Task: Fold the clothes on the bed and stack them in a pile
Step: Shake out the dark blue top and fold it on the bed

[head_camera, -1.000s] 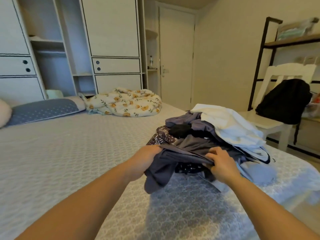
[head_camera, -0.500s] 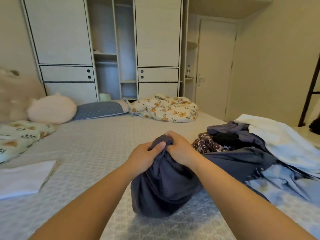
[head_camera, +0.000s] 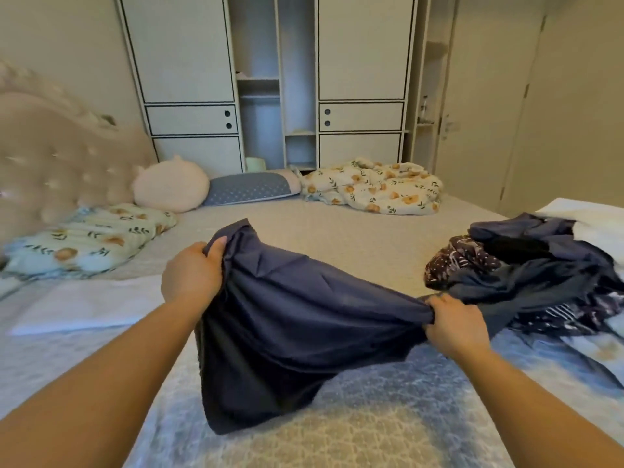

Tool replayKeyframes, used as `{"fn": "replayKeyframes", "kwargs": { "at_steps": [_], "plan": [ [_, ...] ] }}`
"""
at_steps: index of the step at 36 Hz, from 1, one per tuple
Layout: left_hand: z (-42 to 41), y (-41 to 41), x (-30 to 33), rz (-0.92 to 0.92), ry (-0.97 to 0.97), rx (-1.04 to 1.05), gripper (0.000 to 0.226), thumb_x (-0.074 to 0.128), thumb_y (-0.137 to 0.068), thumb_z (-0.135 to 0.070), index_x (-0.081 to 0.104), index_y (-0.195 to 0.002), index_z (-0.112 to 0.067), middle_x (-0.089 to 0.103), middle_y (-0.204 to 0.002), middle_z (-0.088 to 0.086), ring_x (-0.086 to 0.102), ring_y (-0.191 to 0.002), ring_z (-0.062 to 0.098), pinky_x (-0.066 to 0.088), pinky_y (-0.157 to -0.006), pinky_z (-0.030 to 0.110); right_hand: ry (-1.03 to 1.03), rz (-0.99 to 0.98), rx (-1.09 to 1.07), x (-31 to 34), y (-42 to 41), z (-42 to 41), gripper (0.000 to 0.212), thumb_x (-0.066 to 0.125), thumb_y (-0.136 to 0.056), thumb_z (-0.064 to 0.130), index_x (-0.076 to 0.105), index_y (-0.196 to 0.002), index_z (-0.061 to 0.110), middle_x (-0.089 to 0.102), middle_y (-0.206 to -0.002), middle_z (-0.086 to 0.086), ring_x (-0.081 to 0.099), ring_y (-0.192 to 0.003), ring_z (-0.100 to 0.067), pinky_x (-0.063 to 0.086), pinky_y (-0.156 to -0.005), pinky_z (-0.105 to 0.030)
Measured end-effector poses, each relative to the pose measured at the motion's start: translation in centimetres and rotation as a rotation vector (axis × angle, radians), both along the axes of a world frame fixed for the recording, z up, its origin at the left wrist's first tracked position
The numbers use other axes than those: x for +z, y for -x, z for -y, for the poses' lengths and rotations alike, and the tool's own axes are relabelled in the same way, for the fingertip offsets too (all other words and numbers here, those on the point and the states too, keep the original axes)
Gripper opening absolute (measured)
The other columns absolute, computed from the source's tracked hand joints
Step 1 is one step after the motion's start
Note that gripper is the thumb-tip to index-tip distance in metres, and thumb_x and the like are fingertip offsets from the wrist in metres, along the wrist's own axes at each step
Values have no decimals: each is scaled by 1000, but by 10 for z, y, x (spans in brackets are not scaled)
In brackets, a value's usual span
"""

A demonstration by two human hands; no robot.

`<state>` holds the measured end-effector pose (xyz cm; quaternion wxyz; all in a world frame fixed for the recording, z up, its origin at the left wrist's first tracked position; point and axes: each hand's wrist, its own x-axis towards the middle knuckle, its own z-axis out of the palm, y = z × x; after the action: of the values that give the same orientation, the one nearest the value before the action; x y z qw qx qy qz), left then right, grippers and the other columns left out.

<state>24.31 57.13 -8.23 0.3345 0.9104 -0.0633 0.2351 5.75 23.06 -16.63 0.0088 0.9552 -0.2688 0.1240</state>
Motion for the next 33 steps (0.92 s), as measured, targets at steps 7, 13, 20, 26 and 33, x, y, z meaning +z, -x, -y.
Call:
{"fn": "replayKeyframes", "kwargs": {
  "at_steps": [7,13,20,26,33],
  "plan": [
    [-1,3,-30,-446,-351,-281,100,74,-75,-50,13,-151,-26,15,-154,10,18,-140,35,24,-112,45,-468,122,304,32,-45,-70,26,39,-95,7,55,-113,16,61,-110,-14,57,-98,-34,47,-79,-39],
    [62,49,-42,-268,-323,-818,45,62,-88,-44,53,-124,-20,60,-119,4,53,-111,24,35,-100,38,-536,229,524,69,-73,-139,16,47,-88,12,63,-90,13,65,-93,-5,60,-87,-23,51,-76,-37],
    [46,33,-22,-283,28,-760,21,51,-96,-24,60,-82,-12,64,-84,-3,58,-83,15,39,-65,13,-168,-61,309,63,-58,-83,8,55,-80,16,59,-88,18,61,-94,-7,57,-84,-29,40,-63,-29],
    [27,21,-4,-185,107,-545,23,51,-95,-35,62,-75,-29,68,-92,0,59,-89,22,42,-75,32,-404,25,230,60,-52,-61,11,54,-86,14,61,-77,15,55,-70,-1,49,-62,-17,30,-46,-24],
    [11,4,-4,-344,1,-283,52,36,-99,-48,58,-128,-10,55,-131,23,51,-117,38,34,-82,32,-646,158,402,84,-57,-78,20,43,-91,10,62,-87,13,61,-86,-1,55,-80,-21,34,-58,-26]
  ]
}}
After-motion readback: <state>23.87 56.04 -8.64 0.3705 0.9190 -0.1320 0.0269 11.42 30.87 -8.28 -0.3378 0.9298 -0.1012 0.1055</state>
